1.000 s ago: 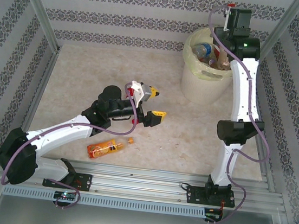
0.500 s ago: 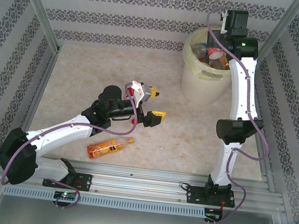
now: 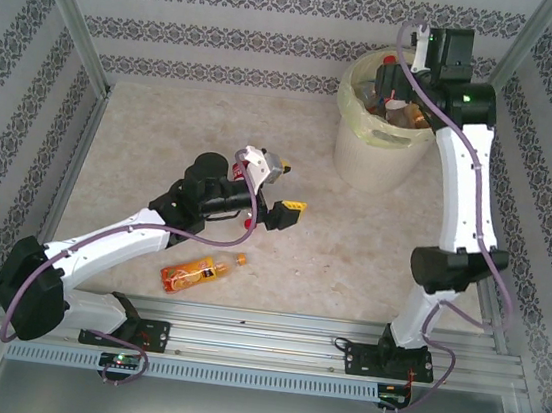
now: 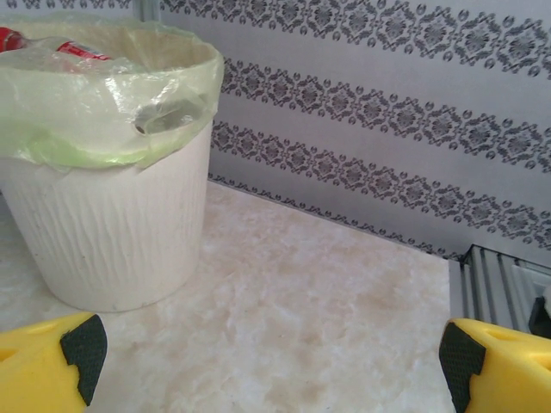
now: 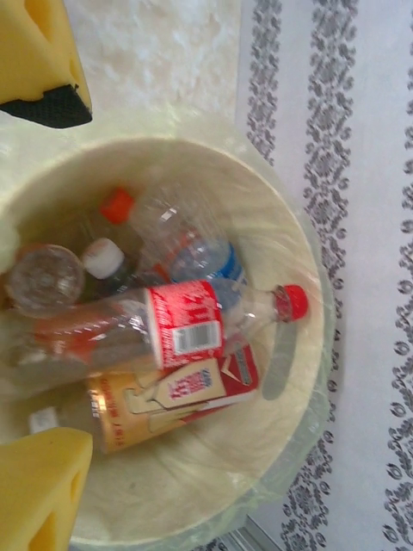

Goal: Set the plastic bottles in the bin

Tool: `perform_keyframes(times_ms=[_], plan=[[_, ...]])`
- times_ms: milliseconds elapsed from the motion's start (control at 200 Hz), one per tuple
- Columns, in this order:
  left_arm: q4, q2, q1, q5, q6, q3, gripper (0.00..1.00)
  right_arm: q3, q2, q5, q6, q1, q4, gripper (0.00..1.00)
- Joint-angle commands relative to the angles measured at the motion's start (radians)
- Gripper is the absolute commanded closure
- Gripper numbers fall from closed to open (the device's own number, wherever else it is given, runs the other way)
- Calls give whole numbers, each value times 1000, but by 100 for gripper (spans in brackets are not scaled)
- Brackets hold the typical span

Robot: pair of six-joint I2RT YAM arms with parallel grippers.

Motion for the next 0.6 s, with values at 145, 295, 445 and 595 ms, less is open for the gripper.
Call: perform_keyframes(times_ms=[145,295,445,595], plan=[[-214,-8,-10,-168,-37,109,0,-513,-349,-140,139,44,203,4],[-448,3,-10,-293,-162,173,0,-839,-560,-193,224,85,302,2],[-666,5,-7,-419,-274,208,0,-1075,-714,-292,307,114,370,2],[-787,12,14,-506,-380,219,0,-1253,-823,-372,372,148,437,2]])
